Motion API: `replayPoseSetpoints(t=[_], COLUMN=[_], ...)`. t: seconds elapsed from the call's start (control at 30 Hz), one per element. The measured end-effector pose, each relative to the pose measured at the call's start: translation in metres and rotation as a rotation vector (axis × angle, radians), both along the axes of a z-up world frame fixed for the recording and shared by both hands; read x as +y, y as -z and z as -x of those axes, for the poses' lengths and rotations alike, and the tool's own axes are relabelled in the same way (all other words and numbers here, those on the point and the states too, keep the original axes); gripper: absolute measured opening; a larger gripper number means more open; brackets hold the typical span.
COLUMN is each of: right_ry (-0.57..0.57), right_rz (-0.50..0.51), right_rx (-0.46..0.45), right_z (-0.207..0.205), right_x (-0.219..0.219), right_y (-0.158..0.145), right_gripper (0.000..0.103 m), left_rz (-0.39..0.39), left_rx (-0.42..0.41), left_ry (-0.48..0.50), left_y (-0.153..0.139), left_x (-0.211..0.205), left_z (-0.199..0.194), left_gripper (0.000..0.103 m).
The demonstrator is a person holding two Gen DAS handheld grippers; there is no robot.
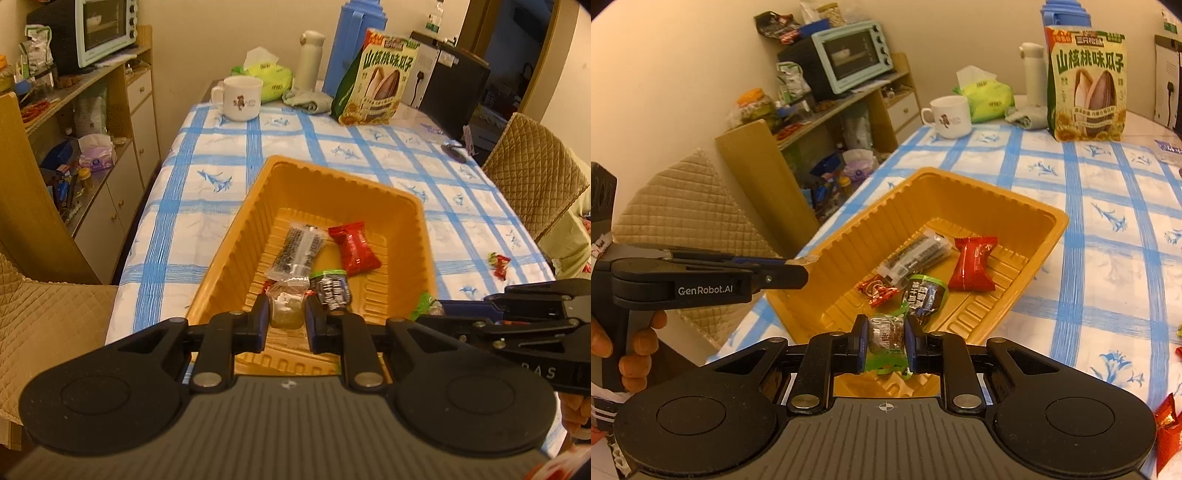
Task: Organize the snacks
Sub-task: 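Carry both held candies over the orange tray, then open the left tool then the right tool to drop candies into tray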
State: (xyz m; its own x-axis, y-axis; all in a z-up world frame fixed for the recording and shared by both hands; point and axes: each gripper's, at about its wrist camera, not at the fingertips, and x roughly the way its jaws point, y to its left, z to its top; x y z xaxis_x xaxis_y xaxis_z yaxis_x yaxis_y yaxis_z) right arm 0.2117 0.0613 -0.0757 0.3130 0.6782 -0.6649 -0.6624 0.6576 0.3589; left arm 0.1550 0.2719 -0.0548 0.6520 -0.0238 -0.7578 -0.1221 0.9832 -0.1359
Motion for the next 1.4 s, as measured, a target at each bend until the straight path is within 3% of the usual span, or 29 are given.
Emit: replayPoseSetpoints(t=[0.53, 0.67, 1.4], right_ry=[0.026, 0.027, -0.022], right_rz=[0.049, 0.057, 0.048], right_rx=[0.047, 0.053, 0.026], right_z=[-0.008, -0.009, -0.011], right_x=[0.030, 0.034, 0.065], right_y=[0.018, 0.021, 0.026], right_gripper=[0.021, 0.021, 0.021], left_rz=[0.022, 0.031, 0.036], left_rx=[0.083, 0.082, 0.054], left_ry=[0.052, 0.055, 0.028], left_y=[0.028, 0.026, 0.008], left_x=[0.021, 0.025, 0.041], left_z=[-0.030, -0.029, -0.016], left_gripper=[0.020, 0.024, 0.026])
